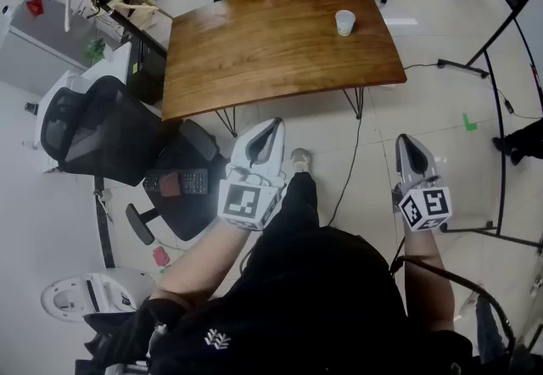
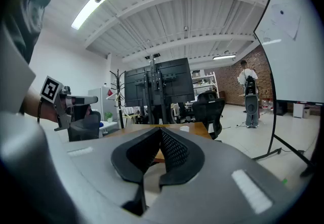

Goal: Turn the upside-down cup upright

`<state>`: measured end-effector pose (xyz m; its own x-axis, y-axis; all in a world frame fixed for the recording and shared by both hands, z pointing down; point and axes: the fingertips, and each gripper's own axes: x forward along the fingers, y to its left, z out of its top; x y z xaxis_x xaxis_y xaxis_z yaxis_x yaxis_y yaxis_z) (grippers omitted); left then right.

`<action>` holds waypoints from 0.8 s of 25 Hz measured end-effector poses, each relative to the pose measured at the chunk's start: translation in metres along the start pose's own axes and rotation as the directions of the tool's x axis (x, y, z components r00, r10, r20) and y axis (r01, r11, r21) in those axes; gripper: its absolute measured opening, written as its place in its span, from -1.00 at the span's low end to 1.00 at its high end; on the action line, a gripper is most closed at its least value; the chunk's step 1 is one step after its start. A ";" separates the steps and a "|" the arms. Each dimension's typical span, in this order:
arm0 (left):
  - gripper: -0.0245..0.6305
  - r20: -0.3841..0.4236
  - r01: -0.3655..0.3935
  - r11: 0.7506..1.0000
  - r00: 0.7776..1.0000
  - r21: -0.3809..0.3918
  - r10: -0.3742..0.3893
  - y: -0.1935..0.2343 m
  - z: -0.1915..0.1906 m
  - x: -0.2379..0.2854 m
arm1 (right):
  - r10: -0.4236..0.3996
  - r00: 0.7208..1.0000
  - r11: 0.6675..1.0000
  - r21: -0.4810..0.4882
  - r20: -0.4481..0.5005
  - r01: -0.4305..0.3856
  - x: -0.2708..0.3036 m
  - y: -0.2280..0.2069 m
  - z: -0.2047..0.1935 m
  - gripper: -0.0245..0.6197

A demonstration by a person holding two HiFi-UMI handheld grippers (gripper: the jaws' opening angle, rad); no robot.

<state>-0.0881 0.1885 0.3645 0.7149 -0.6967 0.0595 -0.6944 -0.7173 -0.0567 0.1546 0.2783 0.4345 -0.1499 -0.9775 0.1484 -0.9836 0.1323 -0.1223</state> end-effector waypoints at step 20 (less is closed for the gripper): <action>-0.93 0.096 0.180 0.983 0.979 -0.020 -0.177 0.156 0.030 0.261 | -0.124 0.989 0.992 -0.001 -0.085 0.124 0.267 -0.080 0.049 -0.91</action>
<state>-0.0073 -0.1048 0.3414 0.8312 -0.5553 -0.0277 -0.5559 -0.8309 -0.0253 0.1977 -0.0009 0.4357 -0.0352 -0.9687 0.2456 -0.9948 0.0104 -0.1015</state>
